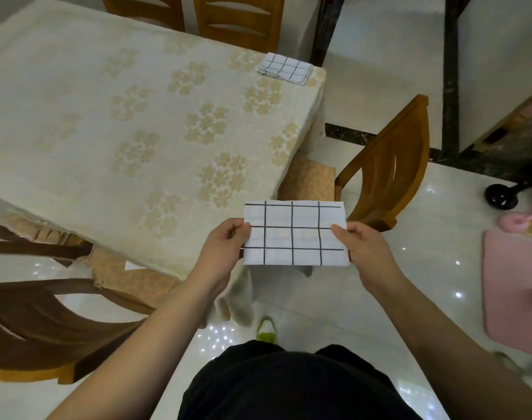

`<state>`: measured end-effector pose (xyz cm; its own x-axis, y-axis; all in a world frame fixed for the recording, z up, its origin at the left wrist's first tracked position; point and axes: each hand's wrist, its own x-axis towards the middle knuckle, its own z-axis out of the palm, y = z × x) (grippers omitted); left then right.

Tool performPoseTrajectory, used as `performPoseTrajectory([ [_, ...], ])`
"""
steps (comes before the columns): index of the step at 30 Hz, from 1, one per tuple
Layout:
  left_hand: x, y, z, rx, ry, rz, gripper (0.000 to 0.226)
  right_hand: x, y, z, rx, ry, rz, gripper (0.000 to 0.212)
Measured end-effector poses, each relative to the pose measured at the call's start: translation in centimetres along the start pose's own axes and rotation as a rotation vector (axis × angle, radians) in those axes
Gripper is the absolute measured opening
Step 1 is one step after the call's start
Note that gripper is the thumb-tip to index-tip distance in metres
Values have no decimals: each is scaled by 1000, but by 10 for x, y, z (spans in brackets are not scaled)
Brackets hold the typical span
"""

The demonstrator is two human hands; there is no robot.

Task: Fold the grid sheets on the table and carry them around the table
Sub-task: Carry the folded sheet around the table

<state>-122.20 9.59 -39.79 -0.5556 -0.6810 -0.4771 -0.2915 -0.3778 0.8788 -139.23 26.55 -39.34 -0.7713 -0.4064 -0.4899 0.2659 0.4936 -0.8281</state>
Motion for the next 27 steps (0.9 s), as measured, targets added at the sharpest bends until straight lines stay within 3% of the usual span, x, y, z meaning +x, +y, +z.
performPoseTrajectory([
  [9, 34, 29, 71, 33, 28, -12, 18, 59, -25, -64, -10, -56, -49, 13],
  [20, 39, 54, 212, 0, 248, -15, 20, 146, -53, -177, 15, -233, -94, 9],
  [27, 55, 59, 279, 41, 207, -1, 19, 190, -58, -232, 59, -193, -116, 6],
])
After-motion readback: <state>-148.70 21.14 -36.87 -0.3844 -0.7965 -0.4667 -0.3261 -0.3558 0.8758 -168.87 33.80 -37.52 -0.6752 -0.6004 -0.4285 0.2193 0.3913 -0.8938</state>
